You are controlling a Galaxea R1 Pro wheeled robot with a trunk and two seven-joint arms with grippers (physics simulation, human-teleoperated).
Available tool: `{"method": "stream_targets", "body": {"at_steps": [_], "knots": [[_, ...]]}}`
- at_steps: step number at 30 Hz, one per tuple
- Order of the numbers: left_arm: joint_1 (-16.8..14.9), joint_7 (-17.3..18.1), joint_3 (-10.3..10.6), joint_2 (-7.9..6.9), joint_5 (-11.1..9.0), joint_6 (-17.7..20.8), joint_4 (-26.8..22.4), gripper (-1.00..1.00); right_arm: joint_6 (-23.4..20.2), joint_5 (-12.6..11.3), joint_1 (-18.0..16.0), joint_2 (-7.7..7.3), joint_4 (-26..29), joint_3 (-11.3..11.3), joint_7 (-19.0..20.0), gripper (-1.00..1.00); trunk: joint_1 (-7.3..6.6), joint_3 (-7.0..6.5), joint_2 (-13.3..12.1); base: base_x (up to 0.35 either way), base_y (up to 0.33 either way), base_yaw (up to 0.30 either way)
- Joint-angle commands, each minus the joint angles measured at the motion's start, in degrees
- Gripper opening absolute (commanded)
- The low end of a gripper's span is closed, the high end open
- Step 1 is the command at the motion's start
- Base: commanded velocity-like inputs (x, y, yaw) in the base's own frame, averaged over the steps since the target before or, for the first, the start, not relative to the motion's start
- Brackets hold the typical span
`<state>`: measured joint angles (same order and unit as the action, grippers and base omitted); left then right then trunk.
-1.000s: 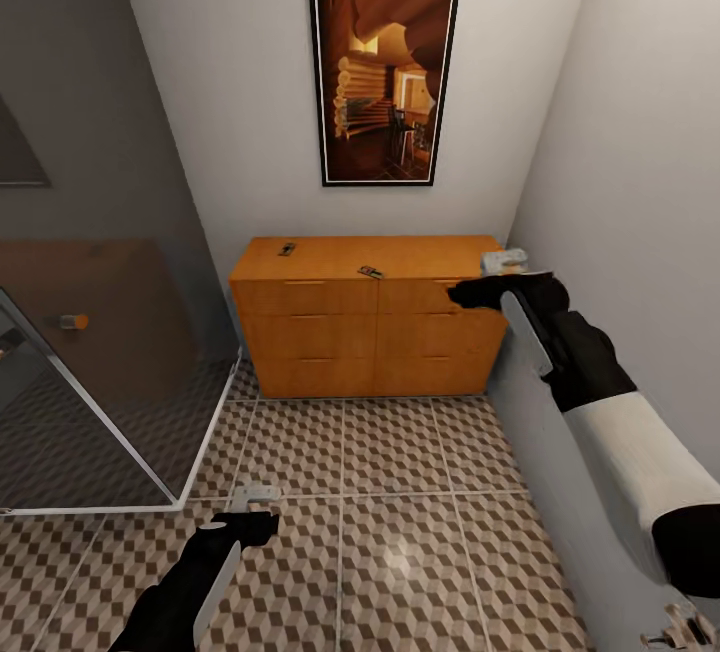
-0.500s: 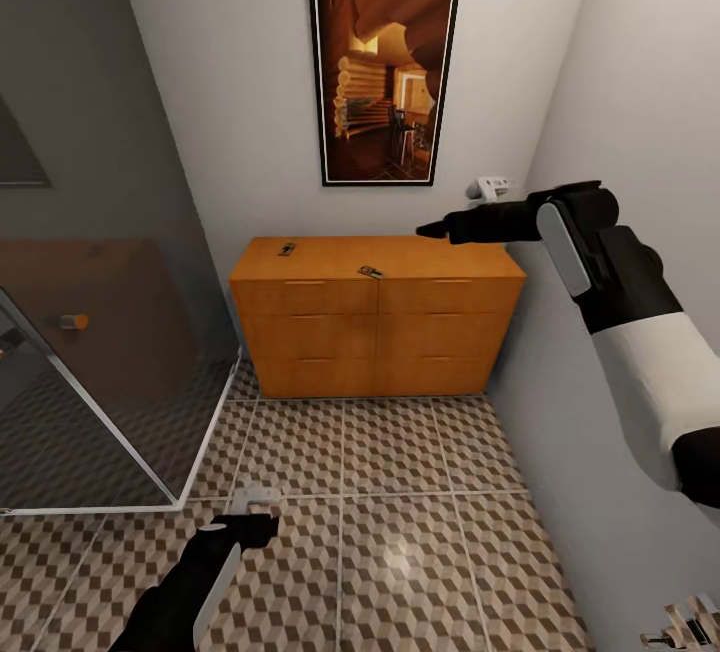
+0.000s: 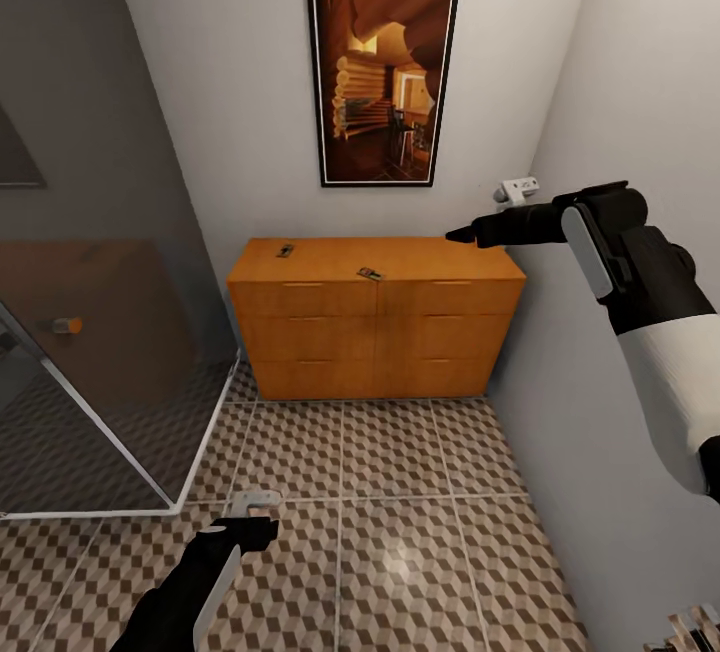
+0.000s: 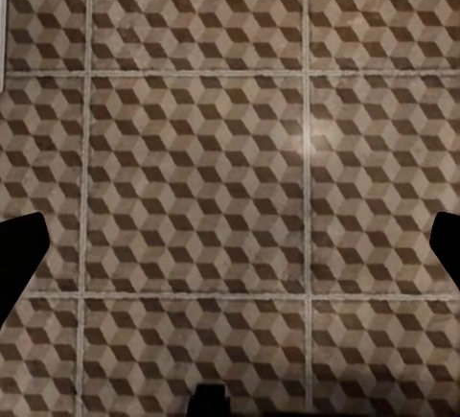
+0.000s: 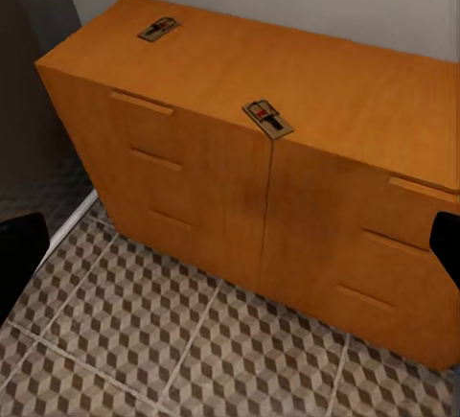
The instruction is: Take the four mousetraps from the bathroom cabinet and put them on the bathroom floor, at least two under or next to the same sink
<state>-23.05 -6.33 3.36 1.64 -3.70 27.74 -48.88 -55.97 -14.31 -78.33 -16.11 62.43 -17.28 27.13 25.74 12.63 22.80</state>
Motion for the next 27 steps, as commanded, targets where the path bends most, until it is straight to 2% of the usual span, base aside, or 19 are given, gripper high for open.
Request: {"method": "stream_targets", "body": {"at_steps": [1,13,20,27], "knots": [[-0.03,-0.44,0.16,-0.03,-0.41,0.27,-0.09,1.00,-0.19,-0.02,-0.07,-0.06,0.02,-0.13,0.10,1.00,0.05,0.12,0.12,0.125,-0.010,0.000],[-0.01,-0.44,0.16,-0.06,-0.43,0.30,-0.07,1.00,-0.11,-0.27,0.11,0.14,-3.51,-0.21,0.56,1.00,0.05,0.12,0.12,0.133,0.022,0.000],[-0.04,-0.44,0.13,-0.06,-0.43,0.29,-0.05,1.00,0.03,-0.28,3.38,0.27,-4.11,-0.21,0.71,1.00,0.05,0.12,0.12,0.099,0.001,0.000],[-0.06,-0.44,0.16,-0.06,-0.43,0.29,-0.07,1.00,0.07,-0.34,3.92,0.29,-4.24,-0.22,0.73,1.00,0.05,0.12,0.12,0.012,0.000,0.000]]}}
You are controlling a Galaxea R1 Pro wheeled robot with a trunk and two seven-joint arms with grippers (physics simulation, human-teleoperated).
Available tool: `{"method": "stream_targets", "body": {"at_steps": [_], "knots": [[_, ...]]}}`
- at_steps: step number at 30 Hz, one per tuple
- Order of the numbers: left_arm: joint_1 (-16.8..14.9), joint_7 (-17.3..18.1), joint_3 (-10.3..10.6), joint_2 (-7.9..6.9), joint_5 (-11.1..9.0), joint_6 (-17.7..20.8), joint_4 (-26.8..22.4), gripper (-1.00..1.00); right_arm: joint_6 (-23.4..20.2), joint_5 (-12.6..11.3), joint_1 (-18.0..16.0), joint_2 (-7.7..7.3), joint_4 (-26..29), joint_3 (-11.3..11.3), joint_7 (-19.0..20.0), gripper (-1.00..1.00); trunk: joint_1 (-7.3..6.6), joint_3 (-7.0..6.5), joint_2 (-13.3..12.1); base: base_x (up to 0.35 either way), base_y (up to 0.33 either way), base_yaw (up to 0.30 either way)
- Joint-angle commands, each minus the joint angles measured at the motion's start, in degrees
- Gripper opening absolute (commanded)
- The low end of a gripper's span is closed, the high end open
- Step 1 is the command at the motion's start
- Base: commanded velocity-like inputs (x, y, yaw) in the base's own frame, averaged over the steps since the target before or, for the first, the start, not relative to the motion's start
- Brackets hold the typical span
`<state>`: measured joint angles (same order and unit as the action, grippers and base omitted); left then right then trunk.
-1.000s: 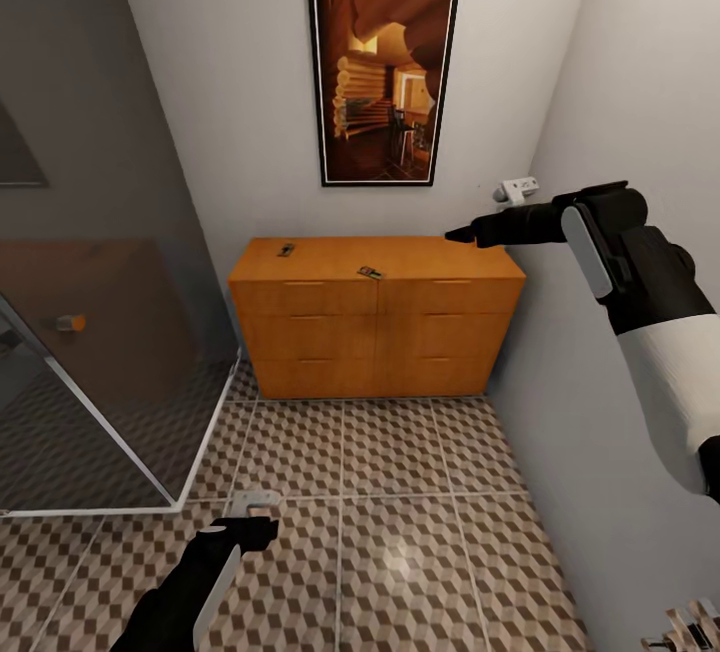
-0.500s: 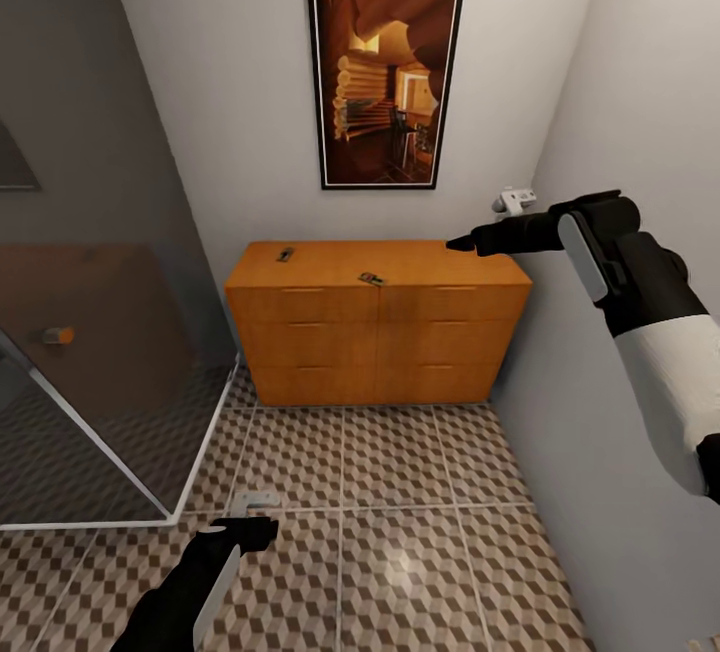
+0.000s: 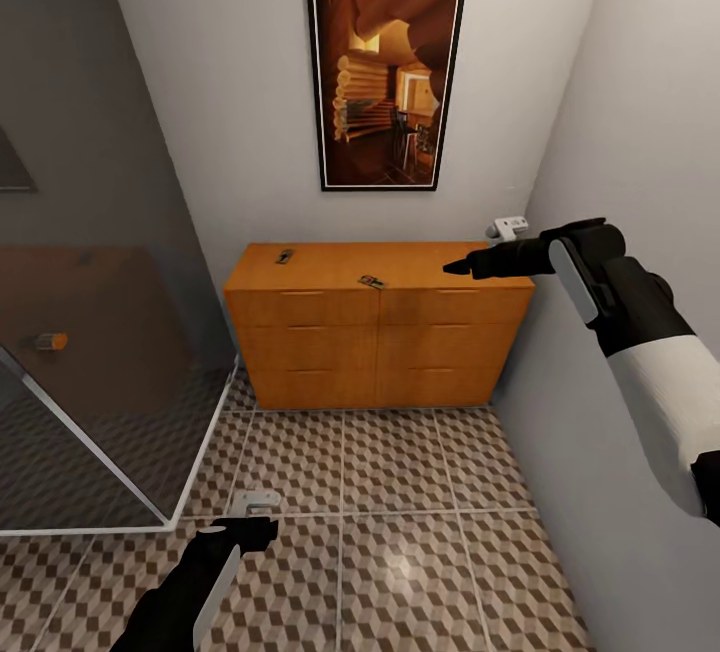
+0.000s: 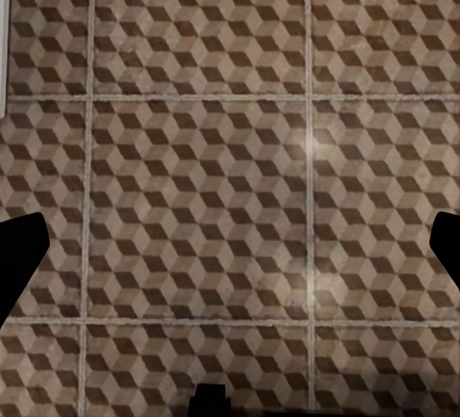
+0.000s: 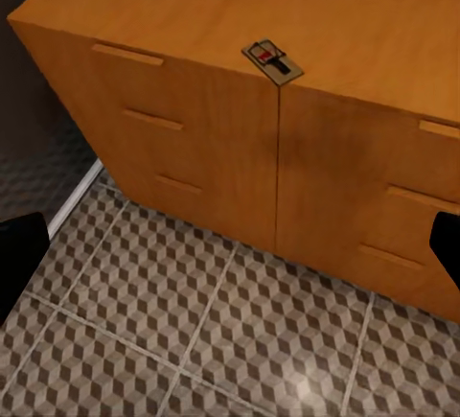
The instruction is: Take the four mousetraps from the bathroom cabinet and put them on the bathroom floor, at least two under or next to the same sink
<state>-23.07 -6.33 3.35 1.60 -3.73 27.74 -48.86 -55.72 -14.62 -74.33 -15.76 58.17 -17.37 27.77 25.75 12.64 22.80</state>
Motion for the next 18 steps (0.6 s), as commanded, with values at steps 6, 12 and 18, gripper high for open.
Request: {"method": "stream_targets", "body": {"at_steps": [6,12,18], "knots": [[-0.01,-0.44,0.21,-0.02,-0.40,0.27,-0.02,1.00,-0.20,0.06,-0.03,-0.06,0.07,-0.12,0.05,1.00,0.03,0.12,0.12,0.001,0.000,0.000],[-0.01,-0.44,0.24,-0.01,-0.40,0.23,0.01,1.00,-0.31,0.83,-0.02,-0.14,0.18,-0.99,-0.36,1.00,0.03,0.12,0.12,0.000,0.000,0.000],[-0.03,-0.44,0.17,-0.02,-0.40,0.25,-0.01,1.00,-0.30,5.35,-0.02,0.34,0.39,-6.31,-0.50,1.00,0.03,0.12,0.12,0.009,0.003,0.000]]}}
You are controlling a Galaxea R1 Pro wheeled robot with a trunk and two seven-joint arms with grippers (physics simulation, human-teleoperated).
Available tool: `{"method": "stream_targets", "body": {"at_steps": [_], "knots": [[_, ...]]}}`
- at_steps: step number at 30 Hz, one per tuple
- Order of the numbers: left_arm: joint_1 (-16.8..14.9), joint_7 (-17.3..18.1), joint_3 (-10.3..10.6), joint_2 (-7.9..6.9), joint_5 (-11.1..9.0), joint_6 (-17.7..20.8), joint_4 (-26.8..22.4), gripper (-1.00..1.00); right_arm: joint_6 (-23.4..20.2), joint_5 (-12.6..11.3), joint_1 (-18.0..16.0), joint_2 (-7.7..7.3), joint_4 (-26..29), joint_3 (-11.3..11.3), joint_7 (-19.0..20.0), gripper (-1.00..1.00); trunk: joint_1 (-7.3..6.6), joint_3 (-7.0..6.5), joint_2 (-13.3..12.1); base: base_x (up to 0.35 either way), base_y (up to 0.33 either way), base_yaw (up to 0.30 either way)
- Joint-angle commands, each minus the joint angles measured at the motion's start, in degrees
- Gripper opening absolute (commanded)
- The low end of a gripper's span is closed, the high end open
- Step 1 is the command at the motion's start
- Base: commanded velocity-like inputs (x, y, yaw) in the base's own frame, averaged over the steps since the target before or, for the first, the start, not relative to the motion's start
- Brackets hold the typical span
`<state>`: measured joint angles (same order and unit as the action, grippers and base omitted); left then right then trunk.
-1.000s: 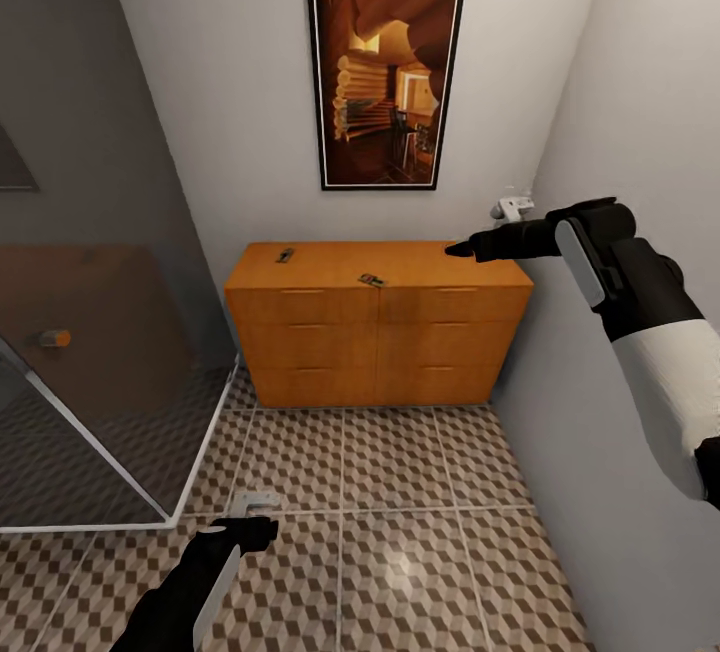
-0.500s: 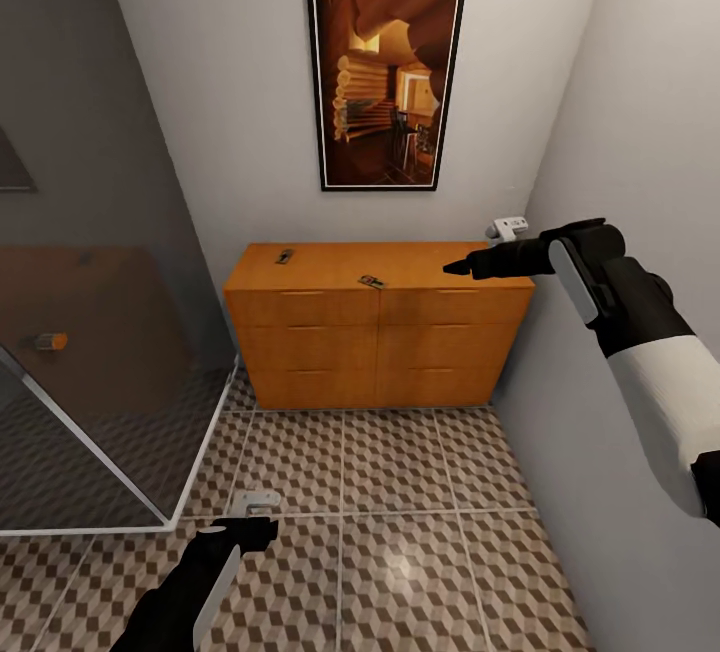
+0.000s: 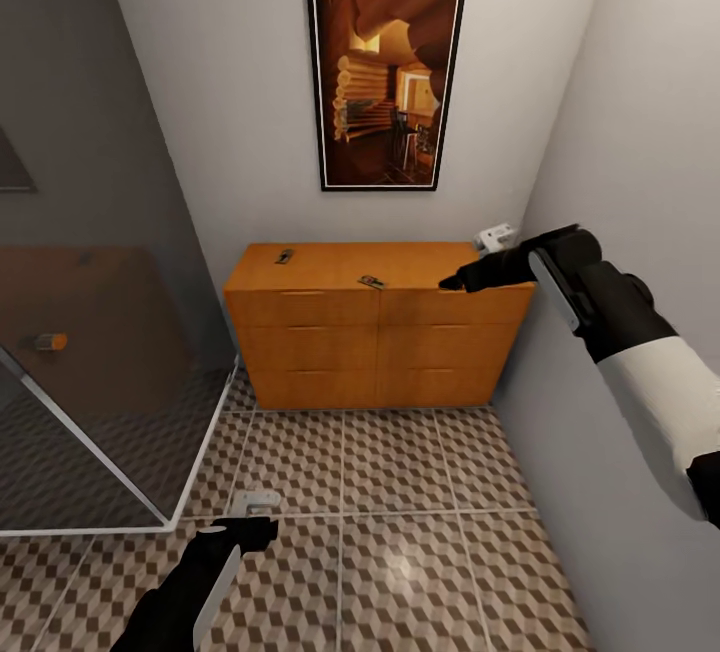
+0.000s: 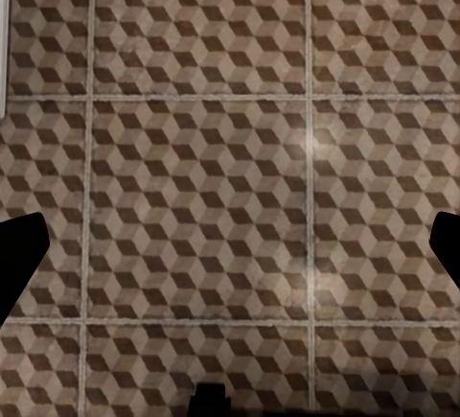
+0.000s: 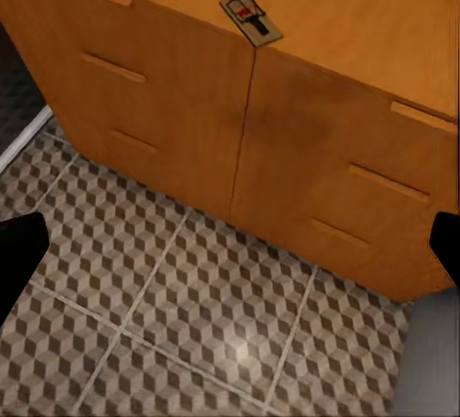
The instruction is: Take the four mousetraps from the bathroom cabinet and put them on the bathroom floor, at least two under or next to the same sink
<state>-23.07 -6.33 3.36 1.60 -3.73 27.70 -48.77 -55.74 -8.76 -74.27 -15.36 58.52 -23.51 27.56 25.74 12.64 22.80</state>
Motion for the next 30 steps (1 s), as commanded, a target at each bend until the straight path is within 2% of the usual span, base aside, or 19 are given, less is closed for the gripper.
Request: {"method": "stream_targets", "body": {"at_steps": [1,8,17,30], "knots": [[-0.02,-0.44,0.16,-0.02,-0.40,0.31,-0.09,1.00,-0.27,-0.05,-0.08,0.02,0.09,-0.58,-0.30,1.00,0.04,0.12,0.12,0.072,0.037,0.000],[-0.02,-0.44,0.17,-0.02,-0.40,0.27,-0.09,1.00,-0.22,0.70,-0.08,0.15,0.19,-1.25,-0.16,1.00,0.04,0.12,0.12,0.144,0.070,0.000],[-0.01,-0.44,0.15,-0.02,-0.40,0.29,-0.09,1.00,-0.16,0.23,-0.08,0.22,0.38,-0.39,0.20,1.00,0.04,0.12,0.12,0.172,0.083,0.000],[-0.02,-0.44,0.22,-0.02,-0.40,0.30,-0.02,1.00,-0.14,0.06,-0.08,0.21,0.37,-0.39,0.37,1.00,0.04,0.12,0.12,0.167,0.105,0.000]]}}
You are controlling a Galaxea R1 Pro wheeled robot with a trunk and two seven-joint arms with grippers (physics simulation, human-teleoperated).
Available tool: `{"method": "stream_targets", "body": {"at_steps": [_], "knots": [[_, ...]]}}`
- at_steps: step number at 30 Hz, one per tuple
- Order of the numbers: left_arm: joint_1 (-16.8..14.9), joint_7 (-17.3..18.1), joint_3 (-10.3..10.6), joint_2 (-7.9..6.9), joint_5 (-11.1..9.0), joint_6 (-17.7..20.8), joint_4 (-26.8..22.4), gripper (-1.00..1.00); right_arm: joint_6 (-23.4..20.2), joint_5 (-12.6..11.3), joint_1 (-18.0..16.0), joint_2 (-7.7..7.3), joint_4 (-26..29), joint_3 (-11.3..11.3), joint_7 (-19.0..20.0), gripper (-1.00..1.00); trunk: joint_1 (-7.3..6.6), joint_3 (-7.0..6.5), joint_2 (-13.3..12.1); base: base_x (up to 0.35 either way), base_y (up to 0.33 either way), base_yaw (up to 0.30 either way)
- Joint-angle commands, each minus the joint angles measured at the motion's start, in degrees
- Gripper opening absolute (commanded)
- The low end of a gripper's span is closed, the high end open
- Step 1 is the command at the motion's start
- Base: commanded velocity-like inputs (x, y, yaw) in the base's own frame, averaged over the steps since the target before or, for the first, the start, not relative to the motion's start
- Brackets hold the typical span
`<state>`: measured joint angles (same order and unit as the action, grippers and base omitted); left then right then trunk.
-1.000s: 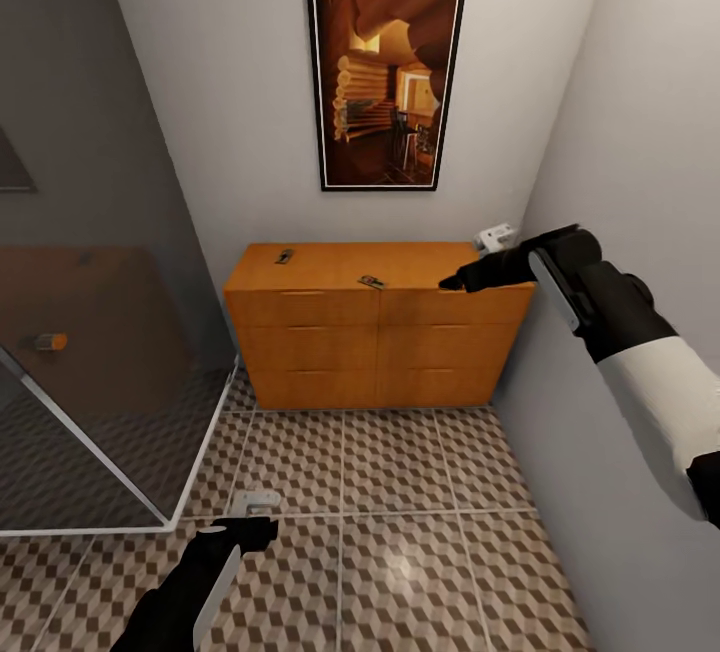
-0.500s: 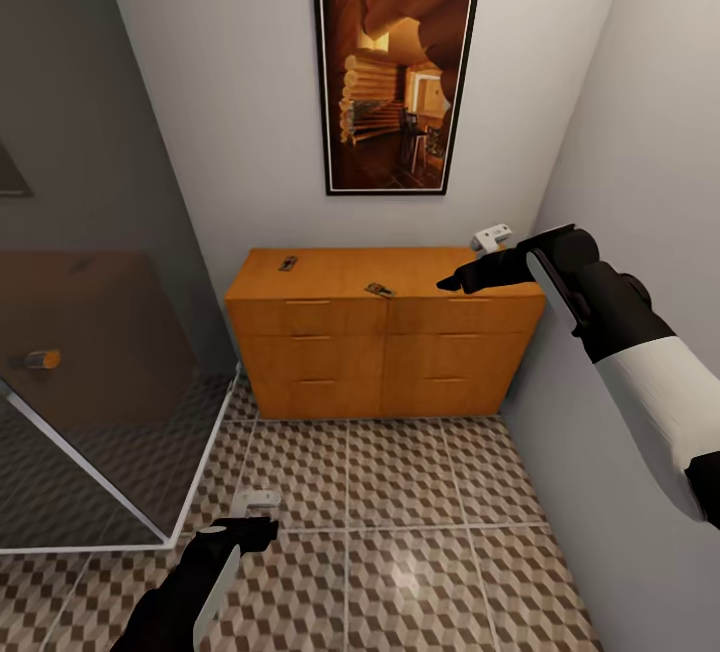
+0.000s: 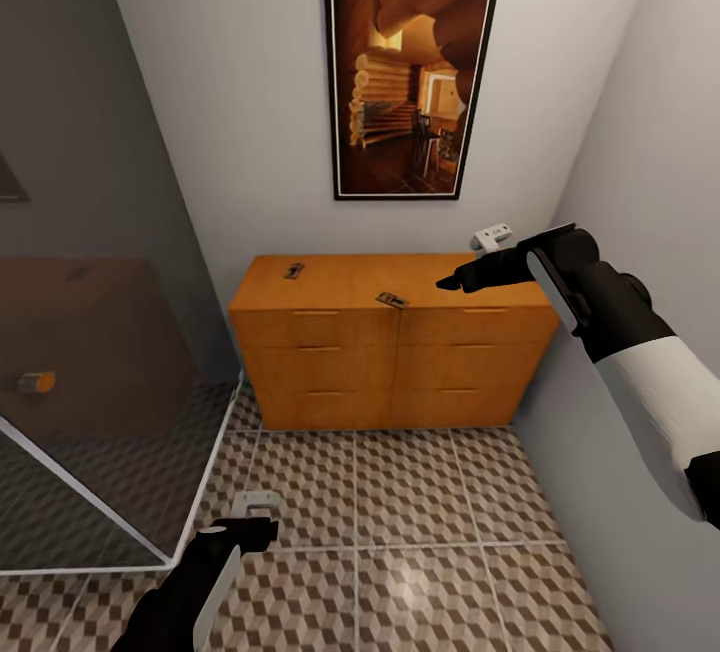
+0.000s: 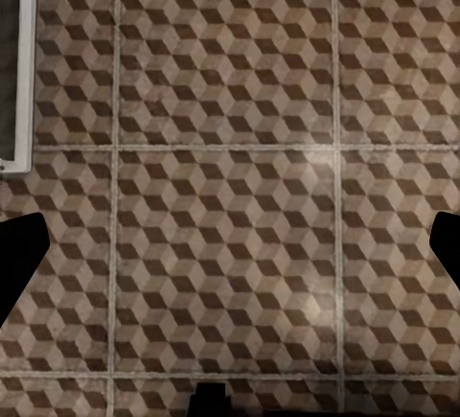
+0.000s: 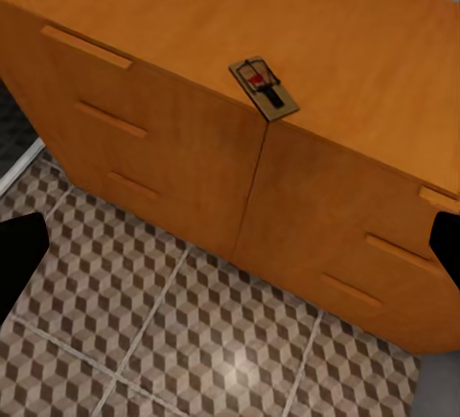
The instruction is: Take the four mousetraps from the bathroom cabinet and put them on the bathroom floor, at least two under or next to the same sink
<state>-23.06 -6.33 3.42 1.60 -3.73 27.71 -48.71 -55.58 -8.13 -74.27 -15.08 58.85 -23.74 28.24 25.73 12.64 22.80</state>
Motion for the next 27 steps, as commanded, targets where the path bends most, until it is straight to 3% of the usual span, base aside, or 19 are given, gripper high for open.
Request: {"method": "stream_targets", "body": {"at_steps": [1,14,27], "knots": [[-0.01,-0.44,0.17,-0.02,-0.40,0.29,-0.10,1.00,-0.29,-0.57,-0.08,-0.09,0.04,-0.16,-0.32,1.00,0.05,0.12,0.12,0.087,0.033,0.000],[-0.03,-0.44,0.15,-0.02,-0.40,0.29,-0.10,1.00,-0.15,-0.58,-0.08,-0.32,-0.31,-0.17,-0.31,1.00,0.05,0.12,0.12,0.046,0.007,0.000],[-0.04,-0.44,0.18,-0.02,-0.40,0.29,-0.07,1.00,2.17,-1.30,0.00,-0.32,-1.21,-0.25,-0.31,1.00,0.05,0.12,0.12,0.147,0.092,0.000]]}}
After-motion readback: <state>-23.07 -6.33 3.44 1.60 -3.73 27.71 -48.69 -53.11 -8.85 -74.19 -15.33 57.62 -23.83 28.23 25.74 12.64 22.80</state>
